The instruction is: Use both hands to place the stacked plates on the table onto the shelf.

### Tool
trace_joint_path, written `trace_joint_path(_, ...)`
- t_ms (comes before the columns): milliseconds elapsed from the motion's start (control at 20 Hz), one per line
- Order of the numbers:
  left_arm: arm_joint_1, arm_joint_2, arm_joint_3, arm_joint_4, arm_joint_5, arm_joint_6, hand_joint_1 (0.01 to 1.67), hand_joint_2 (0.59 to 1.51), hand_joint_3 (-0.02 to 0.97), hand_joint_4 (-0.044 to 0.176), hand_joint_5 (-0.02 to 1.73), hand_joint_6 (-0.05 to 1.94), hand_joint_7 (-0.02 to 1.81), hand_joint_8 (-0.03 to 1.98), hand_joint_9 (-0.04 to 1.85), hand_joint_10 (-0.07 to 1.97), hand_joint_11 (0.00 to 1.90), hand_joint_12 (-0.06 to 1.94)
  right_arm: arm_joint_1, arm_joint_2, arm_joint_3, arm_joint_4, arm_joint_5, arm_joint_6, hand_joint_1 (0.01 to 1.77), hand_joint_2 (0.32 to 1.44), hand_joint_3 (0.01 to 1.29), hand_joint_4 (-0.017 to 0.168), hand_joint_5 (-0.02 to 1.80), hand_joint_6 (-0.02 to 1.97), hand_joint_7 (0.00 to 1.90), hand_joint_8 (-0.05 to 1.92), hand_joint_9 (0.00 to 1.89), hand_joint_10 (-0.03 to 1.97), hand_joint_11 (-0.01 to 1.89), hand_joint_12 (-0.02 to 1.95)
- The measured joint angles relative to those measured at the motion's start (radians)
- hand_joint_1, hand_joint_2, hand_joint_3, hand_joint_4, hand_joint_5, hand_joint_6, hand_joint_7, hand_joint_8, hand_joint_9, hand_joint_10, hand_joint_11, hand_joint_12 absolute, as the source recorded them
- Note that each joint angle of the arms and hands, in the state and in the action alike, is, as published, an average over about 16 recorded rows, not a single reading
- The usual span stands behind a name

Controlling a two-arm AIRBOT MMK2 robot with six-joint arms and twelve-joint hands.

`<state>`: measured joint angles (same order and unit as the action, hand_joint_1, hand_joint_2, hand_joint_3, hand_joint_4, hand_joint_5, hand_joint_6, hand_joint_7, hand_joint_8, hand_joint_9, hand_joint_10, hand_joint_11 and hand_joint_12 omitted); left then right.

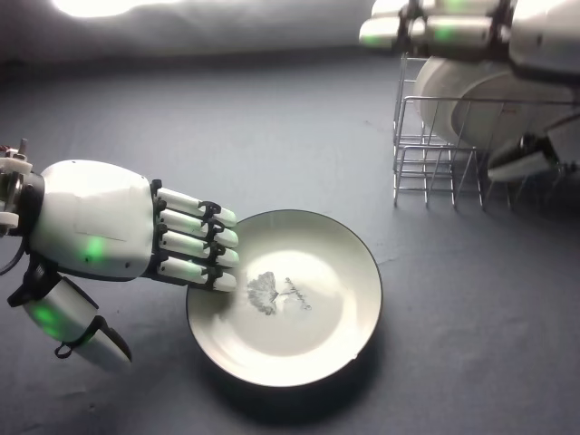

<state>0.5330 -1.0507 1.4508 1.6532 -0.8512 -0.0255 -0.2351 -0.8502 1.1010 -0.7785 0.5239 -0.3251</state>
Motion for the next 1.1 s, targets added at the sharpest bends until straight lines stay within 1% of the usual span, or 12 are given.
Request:
trace_joint_path(100, 0.014, -0.004, 0.006, -0.006, 0.0, -0.026, 0.01, 1.131, 0.012, -0.002, 0.07, 0.0, 0.05, 0.0, 0.03, 0.0, 0.01, -0.02, -0.008, -0.002, -0.012, -0.117, 0.023, 0.001, 0.94, 0.95, 0.02, 0.003, 0.04, 0.02, 0.04, 0.02, 0.04, 0.03, 0.02, 0.1)
trace_joint_path(200, 0.03, -0.007, 0.011, -0.013, 0.0, -0.054, 0.01, 1.132, 0.012, -0.004, 0.06, 0.0, 0.05, 0.0, 0.03, 0.0, 0.01, -0.02, -0.016, -0.002, -0.024, -0.208, 0.044, 0.002, 0.93, 0.94, 0.02, 0.004, 0.02, 0.02, 0.02, 0.02, 0.02, 0.03, 0.02, 0.02)
trace_joint_path(350, 0.054, -0.012, 0.017, -0.024, 0.0, -0.097, 0.01, 1.134, 0.012, -0.006, 0.05, -0.01, 0.05, 0.0, 0.02, 0.0, 0.01, -0.03, -0.031, -0.002, -0.043, -0.287, 0.066, 0.0, 0.92, 0.94, 0.02, 0.004, 0.02, 0.02, 0.02, 0.02, 0.02, 0.03, 0.02, 0.0)
trace_joint_path(500, 0.076, -0.015, 0.021, -0.032, 0.001, -0.137, 0.01, 1.137, 0.012, -0.008, 0.04, -0.03, 0.04, 0.0, 0.02, -0.01, 0.01, -0.03, -0.045, -0.002, -0.065, -0.331, 0.075, -0.004, 0.92, 0.95, 0.02, 0.003, 0.02, 0.02, 0.02, 0.02, 0.02, 0.03, 0.02, 0.0)
trace_joint_path(600, 0.089, -0.017, 0.023, -0.038, 0.002, -0.155, 0.01, 1.139, 0.012, -0.009, 0.03, -0.03, 0.04, 0.0, 0.02, -0.01, 0.01, -0.03, -0.055, -0.003, -0.081, -0.35, 0.075, -0.006, 0.93, 0.95, 0.02, 0.003, 0.02, 0.02, 0.02, 0.02, 0.01, 0.03, 0.02, 0.0)
trace_joint_path(700, 0.098, -0.017, 0.025, -0.044, 0.001, -0.167, 0.01, 1.14, 0.012, -0.01, 0.03, -0.04, 0.04, 0.0, 0.02, -0.01, 0.01, -0.03, -0.066, -0.008, -0.095, -0.364, 0.071, -0.008, 0.94, 0.95, 0.02, 0.003, 0.02, 0.02, 0.02, 0.02, 0.01, 0.02, 0.02, 0.0)
trace_joint_path(850, 0.105, -0.018, 0.026, -0.049, 0.0, -0.174, 0.01, 1.142, 0.012, -0.01, 0.02, -0.04, 0.04, 0.0, 0.01, -0.01, 0.01, -0.03, -0.085, -0.019, -0.113, -0.376, 0.057, -0.01, 0.95, 0.95, 0.02, 0.003, 0.02, 0.02, 0.02, 0.02, 0.02, 0.02, 0.02, 0.0)
trace_joint_path(1100, 0.107, -0.018, 0.028, -0.049, -0.002, -0.176, 0.01, 1.141, 0.012, -0.01, 0.02, -0.04, 0.04, 0.0, 0.01, -0.01, 0.01, -0.03, -0.12, -0.057, -0.132, -0.372, 0.01, -0.012, 0.98, 0.95, 0.02, 0.004, 0.02, 0.02, 0.02, 0.02, 0.02, 0.02, 0.02, 0.0)
